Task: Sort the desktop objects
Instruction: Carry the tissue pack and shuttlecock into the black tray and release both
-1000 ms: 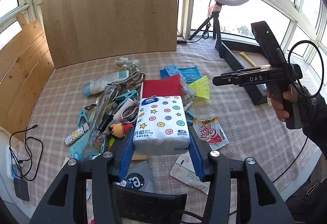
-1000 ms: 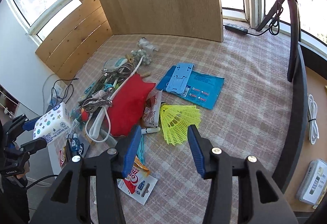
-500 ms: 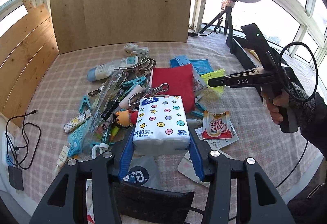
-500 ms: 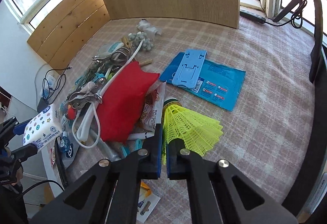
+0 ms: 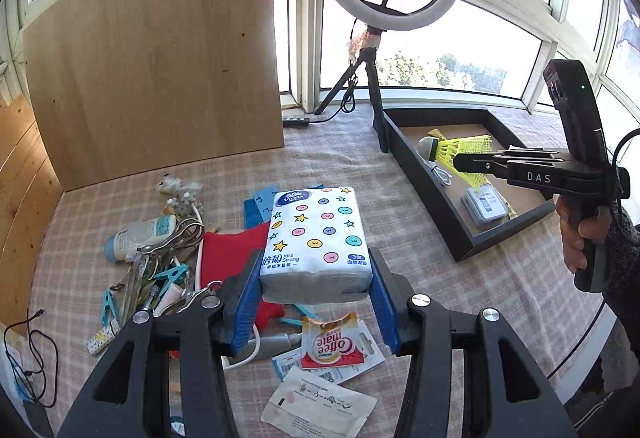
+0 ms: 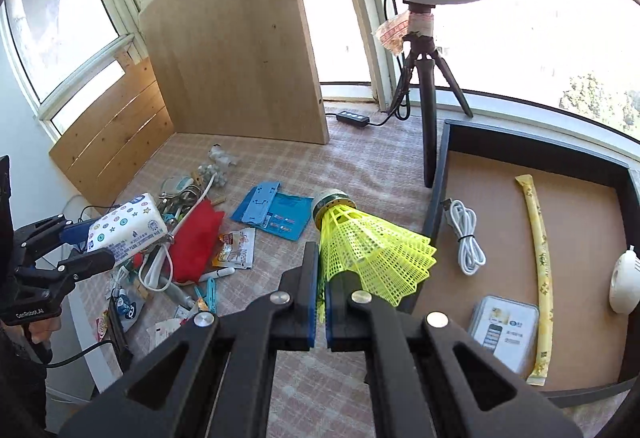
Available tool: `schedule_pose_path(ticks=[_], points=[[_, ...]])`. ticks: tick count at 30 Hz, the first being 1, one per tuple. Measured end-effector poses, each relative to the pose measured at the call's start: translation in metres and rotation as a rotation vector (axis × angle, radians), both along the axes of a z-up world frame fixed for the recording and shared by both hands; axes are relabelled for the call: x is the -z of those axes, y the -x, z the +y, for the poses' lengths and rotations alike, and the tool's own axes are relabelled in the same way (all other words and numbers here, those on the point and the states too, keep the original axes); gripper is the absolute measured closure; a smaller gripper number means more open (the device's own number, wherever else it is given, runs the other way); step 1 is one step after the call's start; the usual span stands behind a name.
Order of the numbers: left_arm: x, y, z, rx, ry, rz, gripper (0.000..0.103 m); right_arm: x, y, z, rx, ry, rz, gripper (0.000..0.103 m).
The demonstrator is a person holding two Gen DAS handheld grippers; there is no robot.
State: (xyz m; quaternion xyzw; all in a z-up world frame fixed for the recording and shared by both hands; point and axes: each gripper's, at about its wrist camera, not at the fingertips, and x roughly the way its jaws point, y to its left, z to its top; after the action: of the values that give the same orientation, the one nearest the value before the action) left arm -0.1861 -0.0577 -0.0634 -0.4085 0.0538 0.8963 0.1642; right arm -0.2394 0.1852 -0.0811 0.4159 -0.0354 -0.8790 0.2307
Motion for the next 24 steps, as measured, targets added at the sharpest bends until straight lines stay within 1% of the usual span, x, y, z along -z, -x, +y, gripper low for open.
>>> schedule_pose_path(ticks=[5, 9, 14, 18, 21, 22, 23, 24], points=[[-0.007, 0.028, 0.070, 0.091, -0.019, 0.021, 0.056, -0.008, 0.001, 0.078, 0.154, -0.045, 0.014, 0.100], [-0.015, 0.056, 0.123, 0.149, -0.006, 0.041, 0.056, -0.018, 0.008, 0.123, 0.237, -0.075, 0.039, 0.100], [-0.015, 0.092, 0.179, 0.181, 0.017, 0.048, 0.056, -0.023, 0.025, 0.159, 0.305, -0.102, 0.061, 0.100], [-0.006, 0.111, 0.216, 0.196, 0.038, 0.037, 0.056, -0.015, 0.037, 0.176, 0.339, -0.111, 0.048, 0.100], [-0.001, 0.116, 0.232, 0.208, 0.035, 0.036, 0.055, -0.008, 0.043, 0.185, 0.359, -0.118, 0.031, 0.100], [0.000, 0.117, 0.236, 0.207, 0.028, 0.036, 0.054, -0.006, 0.043, 0.188, 0.367, -0.124, 0.026, 0.099], [0.001, 0.119, 0.238, 0.203, 0.017, 0.028, 0.050, -0.004, 0.044, 0.190, 0.377, -0.127, 0.025, 0.093], [0.001, 0.121, 0.241, 0.200, 0.005, 0.016, 0.045, -0.003, 0.045, 0.191, 0.384, -0.133, 0.013, 0.083]])
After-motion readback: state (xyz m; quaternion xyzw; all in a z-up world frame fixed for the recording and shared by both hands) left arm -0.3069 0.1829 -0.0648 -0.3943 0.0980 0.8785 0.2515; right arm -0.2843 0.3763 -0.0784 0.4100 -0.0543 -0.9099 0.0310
